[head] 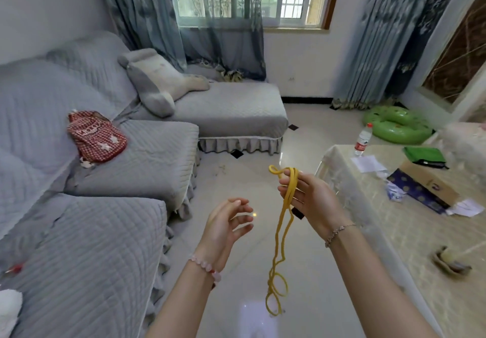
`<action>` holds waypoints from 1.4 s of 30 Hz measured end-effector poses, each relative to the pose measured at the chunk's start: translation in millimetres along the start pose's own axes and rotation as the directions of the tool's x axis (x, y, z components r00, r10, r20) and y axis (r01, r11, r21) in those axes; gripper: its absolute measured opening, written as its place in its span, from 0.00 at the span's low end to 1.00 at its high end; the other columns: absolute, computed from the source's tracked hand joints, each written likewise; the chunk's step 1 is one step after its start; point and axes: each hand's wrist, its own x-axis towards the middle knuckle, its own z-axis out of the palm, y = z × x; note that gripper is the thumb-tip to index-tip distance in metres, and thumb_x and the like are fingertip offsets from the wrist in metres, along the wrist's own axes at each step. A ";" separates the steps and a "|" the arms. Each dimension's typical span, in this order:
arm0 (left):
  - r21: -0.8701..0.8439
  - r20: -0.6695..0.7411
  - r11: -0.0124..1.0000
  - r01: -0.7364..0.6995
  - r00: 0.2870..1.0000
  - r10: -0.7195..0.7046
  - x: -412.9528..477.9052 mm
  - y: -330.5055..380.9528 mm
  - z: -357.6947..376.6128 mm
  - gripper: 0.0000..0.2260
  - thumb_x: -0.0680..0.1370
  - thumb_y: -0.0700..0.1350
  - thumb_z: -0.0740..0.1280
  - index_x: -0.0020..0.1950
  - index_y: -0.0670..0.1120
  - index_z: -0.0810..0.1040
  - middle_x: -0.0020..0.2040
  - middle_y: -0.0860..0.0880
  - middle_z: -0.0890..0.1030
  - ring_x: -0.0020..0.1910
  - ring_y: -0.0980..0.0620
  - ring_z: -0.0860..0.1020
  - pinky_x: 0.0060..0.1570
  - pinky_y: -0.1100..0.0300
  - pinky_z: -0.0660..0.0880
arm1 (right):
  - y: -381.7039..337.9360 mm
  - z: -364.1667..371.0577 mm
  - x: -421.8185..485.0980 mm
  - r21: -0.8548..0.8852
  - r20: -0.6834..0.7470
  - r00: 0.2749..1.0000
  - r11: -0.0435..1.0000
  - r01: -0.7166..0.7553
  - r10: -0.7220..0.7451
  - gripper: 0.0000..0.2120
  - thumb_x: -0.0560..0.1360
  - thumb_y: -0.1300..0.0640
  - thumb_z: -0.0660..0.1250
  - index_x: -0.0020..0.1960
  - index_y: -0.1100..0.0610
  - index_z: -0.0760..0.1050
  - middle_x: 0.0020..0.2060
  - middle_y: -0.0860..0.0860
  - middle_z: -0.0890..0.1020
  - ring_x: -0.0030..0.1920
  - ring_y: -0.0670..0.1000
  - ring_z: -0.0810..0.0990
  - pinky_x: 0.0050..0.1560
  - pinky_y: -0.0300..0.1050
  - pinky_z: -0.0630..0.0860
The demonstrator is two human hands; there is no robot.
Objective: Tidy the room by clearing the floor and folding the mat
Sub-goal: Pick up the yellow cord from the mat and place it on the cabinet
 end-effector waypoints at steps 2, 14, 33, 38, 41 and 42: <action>0.021 0.039 1.000 0.009 0.999 -0.009 32.1 13.9 -3.0 0.09 0.80 0.40 0.58 0.44 0.43 0.77 0.37 0.47 0.79 0.35 0.52 0.77 0.42 0.57 0.74 | -5.5 7.6 27.8 -0.002 -0.039 0.999 1.000 0.010 -0.010 0.14 0.80 0.57 0.56 0.51 0.61 0.78 0.38 0.52 0.83 0.39 0.50 0.83 0.49 0.45 0.78; 0.097 0.123 0.995 0.017 0.992 -0.029 213.8 63.0 10.5 0.09 0.80 0.40 0.57 0.45 0.43 0.75 0.38 0.48 0.78 0.35 0.52 0.76 0.40 0.59 0.75 | -40.2 21.3 208.3 -0.002 -0.087 0.996 1.000 0.007 -0.007 0.13 0.80 0.57 0.55 0.48 0.59 0.78 0.35 0.51 0.83 0.36 0.47 0.82 0.48 0.44 0.79; 0.100 0.134 0.995 0.024 0.990 -0.037 551.9 139.3 94.5 0.08 0.80 0.40 0.58 0.46 0.43 0.76 0.38 0.48 0.79 0.36 0.52 0.76 0.42 0.57 0.74 | -139.7 15.8 543.4 0.033 -0.070 0.998 0.999 0.001 0.002 0.11 0.79 0.59 0.58 0.47 0.59 0.78 0.35 0.50 0.83 0.37 0.49 0.82 0.48 0.44 0.78; 0.121 0.175 0.991 0.055 0.982 -0.076 637.7 153.9 102.7 0.08 0.80 0.40 0.58 0.45 0.43 0.77 0.38 0.48 0.78 0.35 0.52 0.76 0.41 0.58 0.75 | -149.5 9.6 618.9 0.032 -0.138 0.990 0.999 0.020 -0.016 0.11 0.79 0.58 0.58 0.47 0.58 0.78 0.36 0.50 0.82 0.38 0.48 0.82 0.52 0.46 0.77; 0.137 0.223 0.987 0.082 0.968 -0.112 691.8 168.6 108.8 0.09 0.80 0.39 0.58 0.45 0.43 0.77 0.38 0.47 0.78 0.34 0.53 0.76 0.39 0.59 0.75 | -159.5 9.5 662.9 0.051 -0.224 0.974 0.998 0.036 -0.024 0.11 0.79 0.59 0.58 0.46 0.59 0.78 0.34 0.50 0.82 0.35 0.47 0.82 0.47 0.43 0.78; 0.148 0.240 0.985 0.092 0.962 -0.126 708.7 173.5 111.3 0.09 0.80 0.39 0.58 0.45 0.43 0.77 0.38 0.47 0.78 0.34 0.53 0.76 0.39 0.59 0.75 | -164.3 10.3 676.7 0.059 -0.257 0.966 0.997 0.039 -0.023 0.11 0.79 0.59 0.58 0.46 0.59 0.78 0.33 0.50 0.82 0.35 0.47 0.82 0.46 0.42 0.78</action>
